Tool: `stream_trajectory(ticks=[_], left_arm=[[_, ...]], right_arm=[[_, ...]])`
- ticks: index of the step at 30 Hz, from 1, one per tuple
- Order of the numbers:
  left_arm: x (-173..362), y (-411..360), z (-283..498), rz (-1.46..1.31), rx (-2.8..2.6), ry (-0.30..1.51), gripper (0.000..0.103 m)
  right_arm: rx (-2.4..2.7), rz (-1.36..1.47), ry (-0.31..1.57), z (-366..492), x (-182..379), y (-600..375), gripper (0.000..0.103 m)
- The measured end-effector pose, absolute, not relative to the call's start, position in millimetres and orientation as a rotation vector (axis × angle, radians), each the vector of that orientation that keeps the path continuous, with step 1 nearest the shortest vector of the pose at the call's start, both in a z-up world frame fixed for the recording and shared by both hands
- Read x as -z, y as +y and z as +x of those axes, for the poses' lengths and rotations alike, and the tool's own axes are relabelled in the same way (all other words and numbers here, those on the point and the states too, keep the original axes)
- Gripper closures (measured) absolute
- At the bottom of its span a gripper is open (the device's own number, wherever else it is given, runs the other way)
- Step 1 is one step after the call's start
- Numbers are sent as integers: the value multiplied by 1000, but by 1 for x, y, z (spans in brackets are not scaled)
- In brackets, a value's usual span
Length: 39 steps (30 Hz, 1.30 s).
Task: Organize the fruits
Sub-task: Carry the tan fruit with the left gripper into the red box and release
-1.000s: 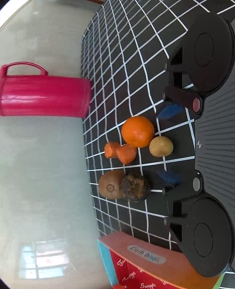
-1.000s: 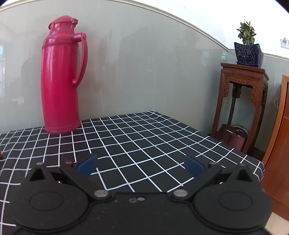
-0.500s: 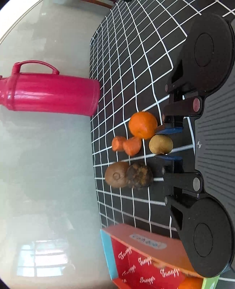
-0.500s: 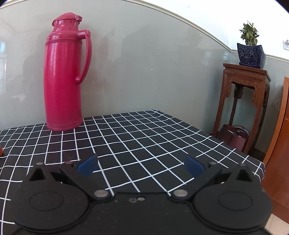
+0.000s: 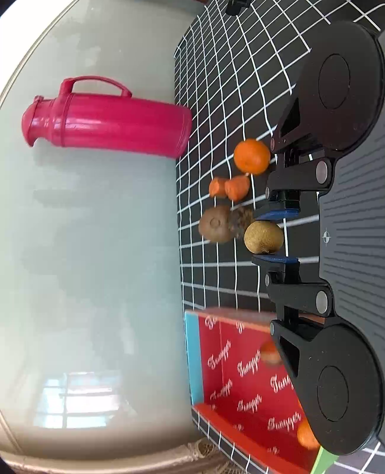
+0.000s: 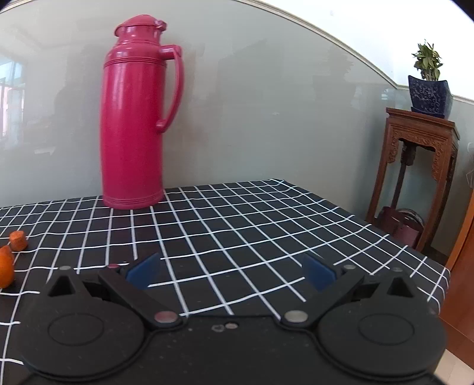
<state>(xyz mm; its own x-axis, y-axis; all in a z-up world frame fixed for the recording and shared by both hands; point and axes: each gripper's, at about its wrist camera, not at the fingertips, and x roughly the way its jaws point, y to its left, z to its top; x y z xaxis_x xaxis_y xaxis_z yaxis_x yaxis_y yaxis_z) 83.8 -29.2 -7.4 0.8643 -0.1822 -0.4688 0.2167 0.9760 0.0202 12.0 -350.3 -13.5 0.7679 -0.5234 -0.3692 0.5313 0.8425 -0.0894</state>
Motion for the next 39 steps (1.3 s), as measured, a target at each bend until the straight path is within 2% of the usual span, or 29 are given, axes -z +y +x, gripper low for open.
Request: stream_trajectory(ticks=[29,39], left_arm=[[10,110,80,-2,-85,476,79],[16,125,81,6,-147,471,78]], right_arm=[[413,-25,393,44,12,-265,1],[376,-46,389,49,12,-247,1]])
